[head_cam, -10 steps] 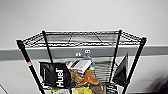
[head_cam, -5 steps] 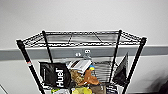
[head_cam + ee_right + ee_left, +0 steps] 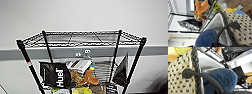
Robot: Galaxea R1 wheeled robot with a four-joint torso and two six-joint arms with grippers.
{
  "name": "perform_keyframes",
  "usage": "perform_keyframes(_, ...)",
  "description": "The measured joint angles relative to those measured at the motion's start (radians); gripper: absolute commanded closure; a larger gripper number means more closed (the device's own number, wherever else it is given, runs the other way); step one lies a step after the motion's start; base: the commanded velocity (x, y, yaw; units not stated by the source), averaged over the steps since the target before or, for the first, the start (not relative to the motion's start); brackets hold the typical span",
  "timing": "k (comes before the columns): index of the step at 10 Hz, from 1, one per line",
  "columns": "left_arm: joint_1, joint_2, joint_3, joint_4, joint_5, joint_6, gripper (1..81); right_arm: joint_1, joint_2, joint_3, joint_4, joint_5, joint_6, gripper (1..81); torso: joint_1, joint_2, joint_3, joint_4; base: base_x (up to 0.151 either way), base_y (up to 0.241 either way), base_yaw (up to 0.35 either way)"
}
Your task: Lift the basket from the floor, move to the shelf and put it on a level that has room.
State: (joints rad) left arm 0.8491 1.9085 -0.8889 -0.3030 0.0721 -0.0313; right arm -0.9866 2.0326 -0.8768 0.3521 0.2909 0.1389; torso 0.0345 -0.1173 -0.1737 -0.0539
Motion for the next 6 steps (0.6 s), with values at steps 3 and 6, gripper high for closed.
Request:
perform_keyframes(3, -0.042, -0.039, 0.059, 0.000, -0.005, -0.009, 81.1, 0.038, -0.058, 0.082, -0.001, 0.011, 0.001, 81.1, 0.000, 0.000, 0.000, 0.000, 0.000, 0.000, 0.000)
perform_keyframes(6, -0.119, -0.084, 0.123, 0.000, -0.009, -0.019, 81.1, 0.117, -0.096, 0.152, -0.001, 0.028, 0.006, 81.1, 0.000, 0.000, 0.000, 0.000, 0.000, 0.000, 0.000)
